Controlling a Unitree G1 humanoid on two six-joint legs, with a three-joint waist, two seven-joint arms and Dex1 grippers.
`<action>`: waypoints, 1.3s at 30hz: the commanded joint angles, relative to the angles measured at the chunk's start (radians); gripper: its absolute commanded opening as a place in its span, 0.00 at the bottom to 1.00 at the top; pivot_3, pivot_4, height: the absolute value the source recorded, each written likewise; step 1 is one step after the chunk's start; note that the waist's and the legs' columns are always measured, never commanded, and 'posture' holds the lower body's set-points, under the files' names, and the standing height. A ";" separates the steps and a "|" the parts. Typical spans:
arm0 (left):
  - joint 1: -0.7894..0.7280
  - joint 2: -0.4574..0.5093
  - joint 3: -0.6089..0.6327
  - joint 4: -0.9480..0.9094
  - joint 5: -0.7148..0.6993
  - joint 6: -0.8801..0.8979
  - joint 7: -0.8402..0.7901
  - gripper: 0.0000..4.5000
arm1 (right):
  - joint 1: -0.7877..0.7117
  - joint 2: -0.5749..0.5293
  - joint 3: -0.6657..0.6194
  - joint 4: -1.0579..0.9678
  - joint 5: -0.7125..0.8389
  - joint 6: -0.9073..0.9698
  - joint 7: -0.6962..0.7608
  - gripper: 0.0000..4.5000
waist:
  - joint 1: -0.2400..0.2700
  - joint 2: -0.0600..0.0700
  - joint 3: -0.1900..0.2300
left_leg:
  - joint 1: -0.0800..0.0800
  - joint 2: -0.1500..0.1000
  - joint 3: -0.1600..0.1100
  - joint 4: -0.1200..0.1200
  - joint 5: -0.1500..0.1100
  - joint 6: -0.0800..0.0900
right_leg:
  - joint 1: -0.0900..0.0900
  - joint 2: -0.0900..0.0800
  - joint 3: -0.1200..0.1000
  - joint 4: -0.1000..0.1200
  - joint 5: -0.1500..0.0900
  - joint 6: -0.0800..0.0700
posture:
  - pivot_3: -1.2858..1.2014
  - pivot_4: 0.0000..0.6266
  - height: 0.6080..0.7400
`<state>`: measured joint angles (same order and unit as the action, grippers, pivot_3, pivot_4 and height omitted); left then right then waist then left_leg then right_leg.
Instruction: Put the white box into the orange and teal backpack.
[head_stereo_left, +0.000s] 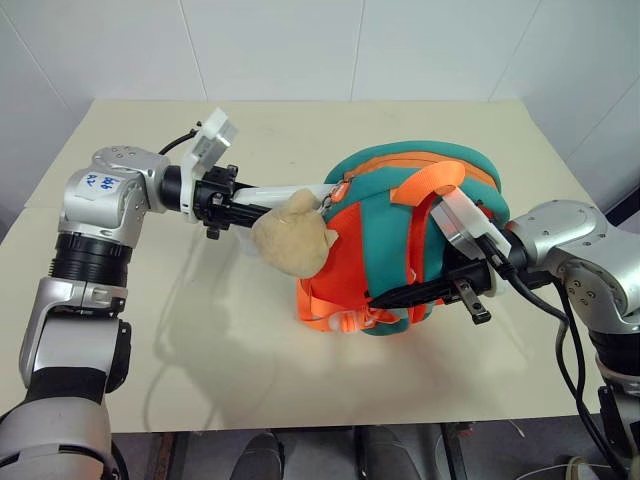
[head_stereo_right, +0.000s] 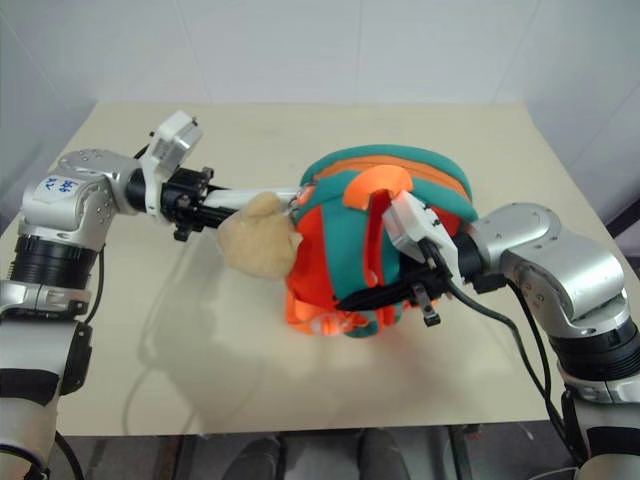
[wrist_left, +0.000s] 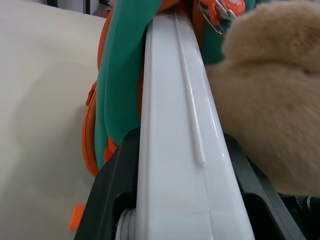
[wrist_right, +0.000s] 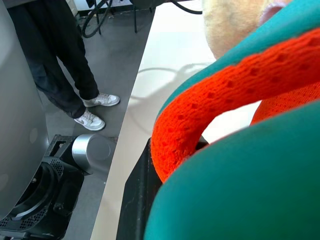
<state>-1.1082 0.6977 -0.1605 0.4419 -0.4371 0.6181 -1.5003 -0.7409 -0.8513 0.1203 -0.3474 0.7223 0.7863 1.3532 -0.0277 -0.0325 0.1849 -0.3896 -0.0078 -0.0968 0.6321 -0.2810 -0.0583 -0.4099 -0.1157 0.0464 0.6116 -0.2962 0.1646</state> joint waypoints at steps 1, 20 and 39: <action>-0.080 -0.064 -0.014 0.061 0.036 -0.039 -0.014 0.30 | -0.002 0.008 -0.009 -0.029 0.002 -0.018 -0.009 0.12 | 0.001 0.000 0.000 | 0.000 0.000 0.000 0.001 0.000 0.000 | 0.000 0.000 0.000 0.000 0.000 0.000 | 0.52 0.24 1.00; -0.290 -0.388 0.087 0.497 0.161 -0.332 0.165 0.30 | -0.017 0.053 0.005 -0.023 -0.020 -0.026 -0.035 0.12 | 0.025 0.000 0.000 | -0.001 -0.001 -0.001 0.008 0.000 0.000 | 0.002 0.000 -0.002 0.001 0.002 0.002 | 0.52 0.24 1.00; -0.283 -0.560 0.130 0.610 0.232 -0.491 0.225 0.30 | -0.016 0.076 0.017 -0.033 -0.021 -0.022 -0.043 0.12 | 0.034 0.000 0.000 | -0.003 -0.002 -0.001 0.014 0.000 0.000 | 0.004 -0.001 -0.002 0.001 0.003 0.004 | 0.52 0.24 1.00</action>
<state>-1.3564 0.1745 -0.0372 1.0639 -0.2107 0.1553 -1.3255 -0.7428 -0.7922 0.1100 -0.3298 0.6797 0.7672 1.2957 0.0063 -0.0323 0.1850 -0.3931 -0.0094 -0.0976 0.6466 -0.2814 -0.0581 -0.4056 -0.1166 0.0446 0.6123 -0.2926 0.1682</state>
